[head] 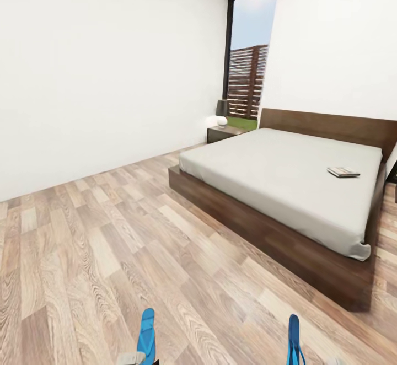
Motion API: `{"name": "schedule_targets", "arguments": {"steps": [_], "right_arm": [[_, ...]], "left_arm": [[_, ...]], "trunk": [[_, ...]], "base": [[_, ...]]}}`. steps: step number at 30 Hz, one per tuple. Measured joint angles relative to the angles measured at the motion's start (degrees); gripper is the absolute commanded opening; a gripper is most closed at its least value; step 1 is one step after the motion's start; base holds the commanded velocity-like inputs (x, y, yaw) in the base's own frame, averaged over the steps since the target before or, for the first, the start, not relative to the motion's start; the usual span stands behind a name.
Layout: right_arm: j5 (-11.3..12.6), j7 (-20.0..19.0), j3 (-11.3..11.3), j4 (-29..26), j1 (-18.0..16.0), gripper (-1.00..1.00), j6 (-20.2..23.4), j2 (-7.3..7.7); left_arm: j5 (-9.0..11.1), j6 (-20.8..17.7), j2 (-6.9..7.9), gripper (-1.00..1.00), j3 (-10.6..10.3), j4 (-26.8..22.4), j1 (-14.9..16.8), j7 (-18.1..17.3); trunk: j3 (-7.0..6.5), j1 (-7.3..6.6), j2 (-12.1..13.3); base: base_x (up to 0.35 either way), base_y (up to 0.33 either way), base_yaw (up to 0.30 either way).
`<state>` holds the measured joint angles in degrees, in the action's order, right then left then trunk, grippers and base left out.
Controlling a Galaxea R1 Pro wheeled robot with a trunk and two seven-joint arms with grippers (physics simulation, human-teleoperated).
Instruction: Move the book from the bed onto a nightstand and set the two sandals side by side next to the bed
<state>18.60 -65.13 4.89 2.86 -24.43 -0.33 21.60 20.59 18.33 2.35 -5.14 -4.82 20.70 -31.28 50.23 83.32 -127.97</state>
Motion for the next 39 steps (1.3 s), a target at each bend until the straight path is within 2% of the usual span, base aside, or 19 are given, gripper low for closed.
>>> {"name": "schedule_targets", "arguments": {"steps": [19,33,39], "right_arm": [[0.00,-0.04,-0.02,0.00,0.00,-1.00,0.00,0.00],[0.00,-0.03,-0.03,0.00,0.00,-1.00,0.00,0.00],[0.00,0.02,0.01,0.00,0.00,-1.00,0.00,0.00]], "left_arm": [[0.09,0.06,0.00,1.00,0.00,0.00,0.00,-0.05],[0.09,0.05,0.00,1.00,0.03,0.00,0.00,-0.05],[0.09,0.06,0.00,1.00,0.04,0.00,0.00,-0.07]], "trunk": [[1.09,0.01,0.00],[1.17,-0.02,0.00],[1.17,0.01,0.00]], "base": [[0.014,0.000,0.000],[0.297,0.000,0.000],[0.048,0.000,0.000]]}}
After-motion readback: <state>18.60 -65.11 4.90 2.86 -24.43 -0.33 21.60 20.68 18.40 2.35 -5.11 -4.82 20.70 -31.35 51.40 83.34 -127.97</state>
